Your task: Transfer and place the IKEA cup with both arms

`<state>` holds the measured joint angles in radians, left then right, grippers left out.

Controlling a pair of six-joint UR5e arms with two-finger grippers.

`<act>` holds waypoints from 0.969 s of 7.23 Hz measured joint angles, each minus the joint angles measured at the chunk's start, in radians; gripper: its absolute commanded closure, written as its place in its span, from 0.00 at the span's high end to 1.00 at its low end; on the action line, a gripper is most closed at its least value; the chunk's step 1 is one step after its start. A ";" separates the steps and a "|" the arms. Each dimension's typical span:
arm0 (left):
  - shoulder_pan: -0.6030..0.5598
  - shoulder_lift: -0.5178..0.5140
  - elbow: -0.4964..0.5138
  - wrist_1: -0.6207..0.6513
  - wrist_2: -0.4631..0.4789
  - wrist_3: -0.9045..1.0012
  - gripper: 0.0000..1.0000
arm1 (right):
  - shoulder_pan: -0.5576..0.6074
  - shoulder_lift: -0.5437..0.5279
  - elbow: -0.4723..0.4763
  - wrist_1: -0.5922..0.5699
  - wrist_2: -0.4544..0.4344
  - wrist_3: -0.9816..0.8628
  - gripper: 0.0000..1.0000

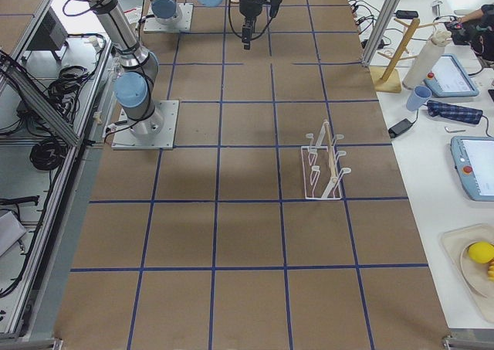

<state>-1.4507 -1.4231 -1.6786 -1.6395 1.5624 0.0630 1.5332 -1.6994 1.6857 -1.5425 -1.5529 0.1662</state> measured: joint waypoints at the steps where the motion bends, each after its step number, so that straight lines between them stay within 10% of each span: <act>1: -0.050 -0.017 0.011 0.043 -0.001 -0.077 1.00 | 0.000 0.001 0.000 0.001 -0.001 0.000 1.00; 7: -0.166 -0.082 0.059 0.086 0.010 -0.126 1.00 | -0.003 0.000 0.000 -0.006 -0.007 -0.002 1.00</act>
<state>-1.6171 -1.5052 -1.6191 -1.5539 1.5728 -0.0632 1.5299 -1.6990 1.6858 -1.5482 -1.5595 0.1643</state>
